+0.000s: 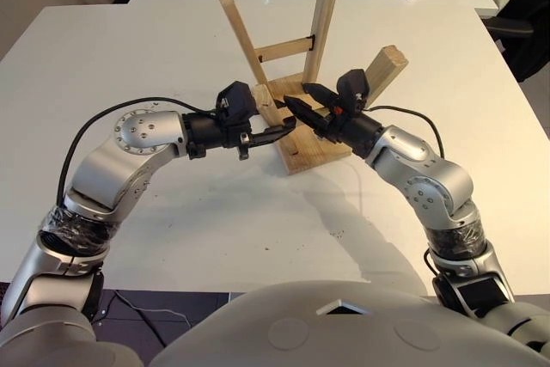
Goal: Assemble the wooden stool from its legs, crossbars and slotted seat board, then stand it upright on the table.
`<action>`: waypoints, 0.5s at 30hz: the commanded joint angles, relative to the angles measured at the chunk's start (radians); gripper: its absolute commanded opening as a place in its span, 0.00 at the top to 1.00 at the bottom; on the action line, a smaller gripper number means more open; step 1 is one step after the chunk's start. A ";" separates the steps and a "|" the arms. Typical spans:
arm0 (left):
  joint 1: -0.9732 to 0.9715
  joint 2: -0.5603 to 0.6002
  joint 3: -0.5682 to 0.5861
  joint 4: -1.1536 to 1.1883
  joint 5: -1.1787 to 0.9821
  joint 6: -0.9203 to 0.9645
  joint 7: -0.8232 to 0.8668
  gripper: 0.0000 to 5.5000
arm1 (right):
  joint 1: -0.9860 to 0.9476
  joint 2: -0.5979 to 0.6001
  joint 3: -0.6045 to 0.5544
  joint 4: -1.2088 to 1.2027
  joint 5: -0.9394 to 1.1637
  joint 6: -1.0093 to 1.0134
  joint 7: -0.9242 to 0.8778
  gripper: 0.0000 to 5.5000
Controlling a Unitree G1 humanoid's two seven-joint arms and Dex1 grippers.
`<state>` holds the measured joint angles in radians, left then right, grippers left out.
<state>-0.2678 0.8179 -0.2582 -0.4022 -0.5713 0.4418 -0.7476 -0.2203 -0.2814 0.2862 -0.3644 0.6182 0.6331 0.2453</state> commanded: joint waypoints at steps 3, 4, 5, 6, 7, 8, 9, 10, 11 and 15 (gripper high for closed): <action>0.052 0.064 -0.066 0.102 0.151 0.156 0.042 0.63 | 0.003 0.073 -0.062 0.048 0.014 0.046 -0.032 0.50; 0.062 0.064 -0.059 0.101 0.144 0.161 0.048 0.63 | -0.024 0.098 -0.113 0.025 0.057 0.030 -0.036 0.50; 0.074 0.065 -0.053 0.098 0.137 0.165 0.052 0.63 | -0.053 0.112 -0.152 0.000 0.087 0.016 -0.033 0.50; 0.085 0.063 -0.049 0.096 0.132 0.167 0.057 0.63 | -0.084 0.122 -0.186 -0.017 0.111 0.004 -0.030 0.50; 0.091 0.061 -0.048 0.097 0.131 0.168 0.060 0.63 | -0.117 0.130 -0.217 -0.025 0.133 -0.004 -0.027 0.50; 0.095 0.057 -0.046 0.099 0.131 0.166 0.065 0.63 | -0.148 0.134 -0.242 -0.027 0.143 -0.012 -0.023 0.50; 0.096 0.052 -0.043 0.100 0.129 0.166 0.071 0.63 | -0.182 0.139 -0.268 -0.024 0.158 -0.012 -0.028 0.50; 0.093 0.049 -0.041 0.100 0.126 0.167 0.077 0.63 | -0.206 0.141 -0.286 -0.022 0.166 -0.010 -0.035 0.50; 0.091 0.046 -0.037 0.097 0.121 0.171 0.082 0.63 | -0.222 0.140 -0.297 -0.028 0.170 -0.006 -0.038 0.50; 0.094 0.048 -0.027 0.076 0.105 0.186 0.090 0.63 | -0.197 0.109 -0.221 -0.054 0.088 0.023 -0.035 0.50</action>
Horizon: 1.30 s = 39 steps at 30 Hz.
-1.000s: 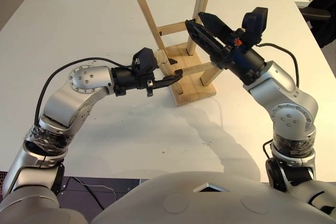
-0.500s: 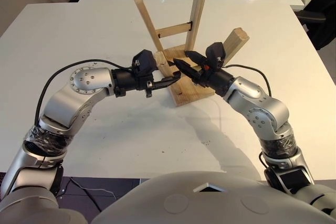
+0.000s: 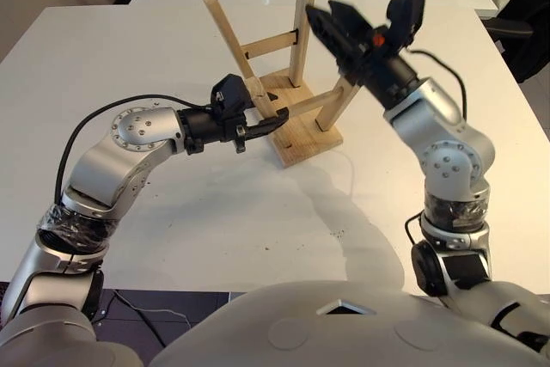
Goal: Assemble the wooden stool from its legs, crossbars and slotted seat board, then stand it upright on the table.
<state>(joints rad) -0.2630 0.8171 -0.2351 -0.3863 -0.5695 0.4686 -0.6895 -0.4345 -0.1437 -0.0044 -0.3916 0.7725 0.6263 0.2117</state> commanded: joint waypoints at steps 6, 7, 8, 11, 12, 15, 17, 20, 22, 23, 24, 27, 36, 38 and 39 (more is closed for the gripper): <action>0.083 0.039 -0.041 0.024 0.069 0.197 0.043 0.63 | 0.156 -0.125 0.458 0.153 -0.442 0.027 -0.007 0.50; 0.079 0.036 -0.044 0.021 0.067 0.206 0.045 0.63 | 0.162 -0.131 0.508 0.174 -0.503 0.021 -0.018 0.50; 0.076 0.035 -0.047 0.018 0.065 0.214 0.045 0.63 | 0.172 -0.123 0.530 0.178 -0.531 0.024 -0.025 0.50; 0.080 0.039 -0.051 0.009 0.064 0.236 0.049 0.63 | 0.167 -0.106 0.562 0.142 -0.583 0.018 -0.018 0.50; 0.082 0.038 -0.050 0.008 0.062 0.242 0.053 0.63 | 0.164 -0.102 0.557 0.125 -0.588 0.018 -0.012 0.50; 0.080 0.035 -0.044 0.019 0.061 0.247 0.057 0.63 | 0.152 -0.049 0.431 0.019 -0.472 -0.029 0.037 0.50; 0.090 0.038 -0.041 0.021 0.061 0.245 0.061 0.63 | 0.115 0.008 0.277 -0.089 -0.270 -0.024 0.072 0.50; 0.110 0.044 -0.035 0.017 0.058 0.247 0.068 0.63 | -0.060 0.013 -0.028 -0.098 0.037 -0.004 0.036 0.50; 0.125 0.050 -0.027 0.006 0.043 0.250 0.077 0.63 | -0.196 -0.109 -0.214 0.099 0.046 -0.065 0.044 0.50; 0.127 0.054 -0.024 0.001 0.033 0.251 0.077 0.63 | -0.237 -0.180 -0.274 0.228 0.000 -0.123 0.052 0.50; 0.129 0.060 -0.021 -0.004 0.025 0.252 0.075 0.63 | -0.257 -0.235 -0.307 0.333 -0.042 -0.173 0.056 0.50; 0.140 0.078 -0.014 -0.006 0.021 0.244 0.056 0.63 | -0.245 -0.328 -0.339 0.544 -0.125 -0.289 0.064 0.50; 0.181 0.092 -0.019 0.010 0.031 0.225 0.044 0.63 | -0.237 -0.292 -0.450 0.560 -0.024 -0.329 0.068 0.50; 0.166 0.091 -0.014 0.017 0.027 0.229 0.040 0.63 | -0.239 -0.307 -0.442 0.599 -0.069 -0.352 0.081 0.50; 0.159 0.091 -0.012 0.020 0.024 0.231 0.037 0.63 | -0.234 -0.305 -0.436 0.606 -0.076 -0.351 0.089 0.50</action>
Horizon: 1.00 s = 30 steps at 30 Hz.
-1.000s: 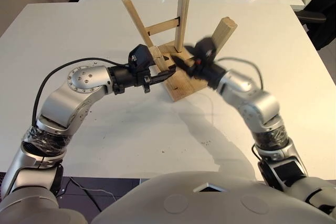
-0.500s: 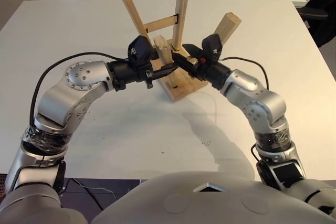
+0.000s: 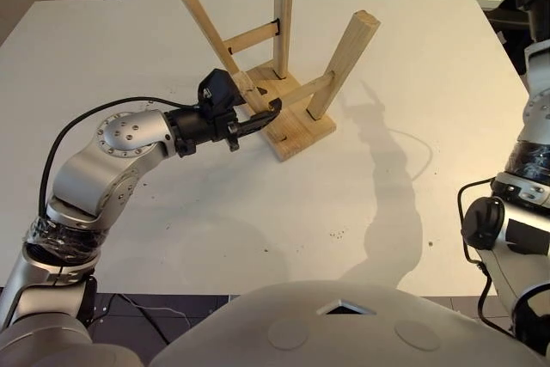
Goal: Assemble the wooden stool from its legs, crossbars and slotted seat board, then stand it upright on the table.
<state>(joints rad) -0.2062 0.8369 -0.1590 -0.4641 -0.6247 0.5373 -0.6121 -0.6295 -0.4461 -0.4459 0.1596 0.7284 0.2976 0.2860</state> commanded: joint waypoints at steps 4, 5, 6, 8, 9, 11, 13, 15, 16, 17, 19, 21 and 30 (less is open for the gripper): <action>0.094 0.059 -0.067 0.107 0.041 0.186 -0.045 0.63 | 0.031 0.043 0.109 -0.033 -0.100 -0.039 0.054 0.50; 0.091 0.058 -0.066 0.112 0.037 0.190 -0.045 0.63 | 0.043 0.056 0.127 -0.065 -0.104 -0.040 0.061 0.50; 0.089 0.057 -0.066 0.118 0.037 0.191 -0.045 0.63 | 0.051 0.077 0.147 -0.109 -0.095 -0.031 0.065 0.50; 0.091 0.052 -0.064 0.131 0.033 0.197 -0.040 0.63 | 0.049 0.119 0.189 -0.191 -0.076 -0.020 0.070 0.50; 0.092 0.050 -0.065 0.138 0.033 0.198 -0.038 0.63 | 0.036 0.144 0.213 -0.233 -0.054 -0.009 0.076 0.50; 0.092 0.044 -0.065 0.148 0.027 0.208 -0.032 0.63 | 0.010 0.177 0.258 -0.289 -0.033 0.006 0.093 0.50; 0.088 0.035 -0.077 0.169 0.041 0.205 -0.025 0.63 | -0.021 0.208 0.309 -0.328 -0.033 0.021 0.097 0.50; 0.088 0.032 -0.090 0.185 0.063 0.193 -0.019 0.63 | -0.038 0.231 0.347 -0.338 -0.042 0.031 0.101 0.50; 0.091 0.034 -0.098 0.193 0.080 0.180 -0.018 0.63 | -0.041 0.237 0.365 -0.328 -0.061 0.027 0.104 0.50; 0.094 0.037 -0.107 0.198 0.096 0.167 -0.019 0.63 | -0.043 0.240 0.375 -0.314 -0.074 0.024 0.109 0.50; 0.104 0.050 -0.123 0.203 0.124 0.137 -0.031 0.63 | -0.056 0.227 0.361 -0.257 -0.117 -0.003 0.098 0.50; 0.116 0.071 -0.133 0.201 0.143 0.104 -0.056 0.63 | -0.099 0.203 0.286 -0.151 -0.144 -0.049 0.057 0.50; 0.169 0.162 -0.122 0.123 0.113 -0.019 -0.240 0.63 | -0.182 0.124 0.173 0.213 -0.216 -0.169 0.076 0.50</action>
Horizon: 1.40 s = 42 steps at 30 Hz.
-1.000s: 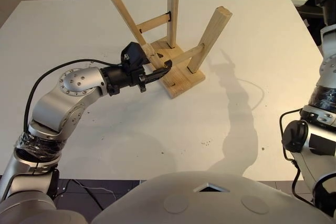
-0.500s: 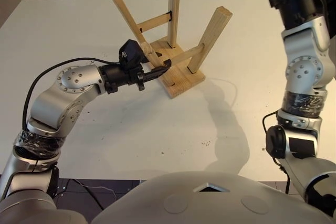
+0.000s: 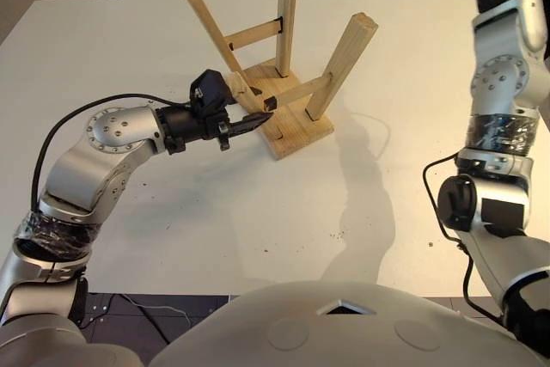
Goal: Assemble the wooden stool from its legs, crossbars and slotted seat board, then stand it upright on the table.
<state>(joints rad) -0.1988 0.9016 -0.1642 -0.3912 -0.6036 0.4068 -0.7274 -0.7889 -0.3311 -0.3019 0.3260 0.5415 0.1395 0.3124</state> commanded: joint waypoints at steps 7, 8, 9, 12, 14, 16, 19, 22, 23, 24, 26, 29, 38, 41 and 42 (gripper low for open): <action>0.192 0.138 -0.079 0.004 0.021 0.085 -0.201 0.63 | 0.101 0.049 0.187 0.019 -0.106 0.057 0.162 0.50; 0.196 0.143 -0.075 0.000 0.015 0.082 -0.208 0.63 | 0.120 0.052 0.206 0.004 -0.110 0.071 0.179 0.50; 0.201 0.148 -0.072 -0.001 0.011 0.079 -0.215 0.63 | 0.135 0.052 0.222 -0.011 -0.115 0.088 0.192 0.50; 0.213 0.151 -0.057 0.000 -0.004 0.083 -0.220 0.63 | 0.167 0.043 0.262 -0.025 -0.146 0.113 0.221 0.50; 0.217 0.146 -0.044 0.011 -0.010 0.098 -0.203 0.63 | 0.201 0.027 0.294 -0.043 -0.162 0.139 0.262 0.50; 0.212 0.135 -0.042 0.036 0.002 0.116 -0.169 0.63 | 0.246 0.015 0.324 -0.080 -0.169 0.163 0.304 0.50; 0.196 0.110 -0.051 0.070 0.035 0.141 -0.103 0.63 | 0.322 0.001 0.369 -0.160 -0.160 0.198 0.373 0.50; 0.184 0.099 -0.061 0.081 0.064 0.155 -0.055 0.63 | 0.386 -0.018 0.424 -0.235 -0.156 0.229 0.442 0.50; 0.181 0.097 -0.063 0.081 0.073 0.156 -0.041 0.63 | 0.399 -0.022 0.437 -0.250 -0.159 0.235 0.454 0.50; 0.178 0.098 -0.067 0.080 0.086 0.153 -0.033 0.63 | 0.409 -0.024 0.446 -0.260 -0.161 0.237 0.460 0.50; 0.169 0.099 -0.073 0.075 0.104 0.149 -0.018 0.63 | 0.432 -0.030 0.460 -0.284 -0.156 0.246 0.471 0.50; 0.165 0.109 -0.084 0.072 0.126 0.138 -0.015 0.63 | 0.463 -0.037 0.476 -0.318 -0.154 0.251 0.491 0.50; 0.192 0.113 -0.078 0.093 0.119 0.093 -0.042 0.63 | 0.513 -0.064 0.480 -0.367 -0.153 0.259 0.485 0.50; 0.217 0.122 -0.067 0.027 0.082 0.069 -0.079 0.63 | 0.449 -0.084 0.425 -0.302 -0.152 0.258 0.465 0.50; 0.229 0.125 -0.062 0.011 0.074 0.056 -0.092 0.63 | 0.424 -0.092 0.414 -0.281 -0.153 0.256 0.469 0.50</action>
<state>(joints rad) -0.1133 0.9771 -0.1173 -0.4170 -0.6716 0.3563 -0.8047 -0.2827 -0.4350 0.1076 0.0259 0.3720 0.3921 0.7242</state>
